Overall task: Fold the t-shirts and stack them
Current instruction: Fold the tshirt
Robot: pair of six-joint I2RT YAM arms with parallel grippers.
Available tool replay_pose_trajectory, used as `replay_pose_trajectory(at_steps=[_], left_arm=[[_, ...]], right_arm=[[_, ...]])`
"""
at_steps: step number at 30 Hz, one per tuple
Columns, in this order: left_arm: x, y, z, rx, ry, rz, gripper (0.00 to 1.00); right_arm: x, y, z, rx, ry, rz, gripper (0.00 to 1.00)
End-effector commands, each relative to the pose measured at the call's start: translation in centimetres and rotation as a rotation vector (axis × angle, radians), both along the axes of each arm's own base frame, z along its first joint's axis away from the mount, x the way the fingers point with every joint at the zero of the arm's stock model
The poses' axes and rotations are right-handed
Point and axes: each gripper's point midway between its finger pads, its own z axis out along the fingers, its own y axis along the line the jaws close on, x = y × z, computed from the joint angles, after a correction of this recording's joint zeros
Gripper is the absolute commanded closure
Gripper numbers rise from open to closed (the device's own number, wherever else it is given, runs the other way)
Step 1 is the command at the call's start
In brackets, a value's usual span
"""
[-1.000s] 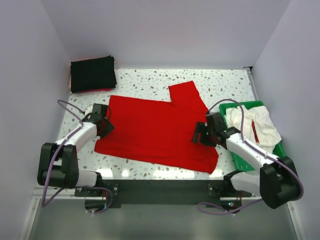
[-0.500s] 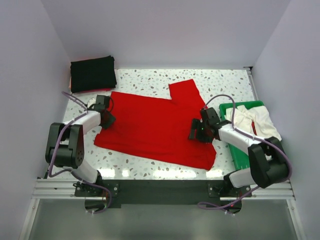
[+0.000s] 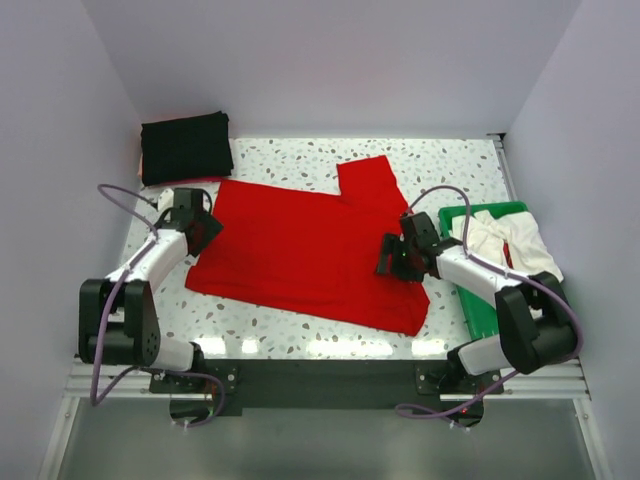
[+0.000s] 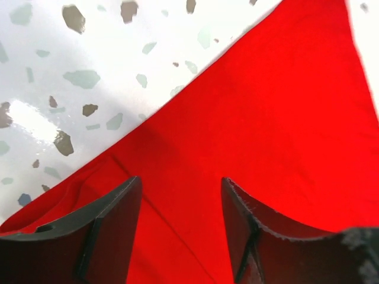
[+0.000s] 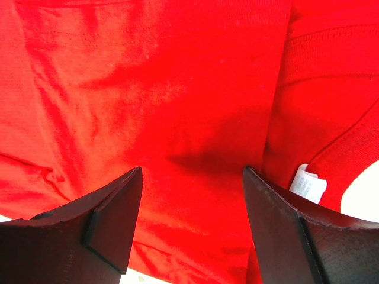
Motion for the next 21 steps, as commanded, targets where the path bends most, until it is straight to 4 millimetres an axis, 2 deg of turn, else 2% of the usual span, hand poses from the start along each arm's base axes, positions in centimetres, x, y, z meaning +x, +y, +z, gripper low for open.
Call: replay_pose_trajectory(at_steps=[1,6,9,14,21], left_arm=[[-0.8,1.0,1.6,0.038,-0.028,0.006,0.40],[-2.5,1.8,-0.3,0.053,0.048,0.073,0.54],[-2.7,2.0,-1.2,0.055,0.071,0.107,0.59],[-2.9,2.7,-2.9,0.081,0.135,0.157,0.60],[-3.1,2.7,-4.7,0.078,0.185,0.169,0.59]], right_arm=[[0.4,0.1,1.1,0.004,-0.053,0.016,0.28],[0.4,0.4,0.8,0.021,-0.048,0.023,0.28],[0.4,0.3,0.7,0.019,-0.047,0.022,0.28],[0.1,0.4,0.5,0.021,-0.043,0.025,0.28],[0.1,0.5,0.2,0.025,-0.038,0.031,0.28]])
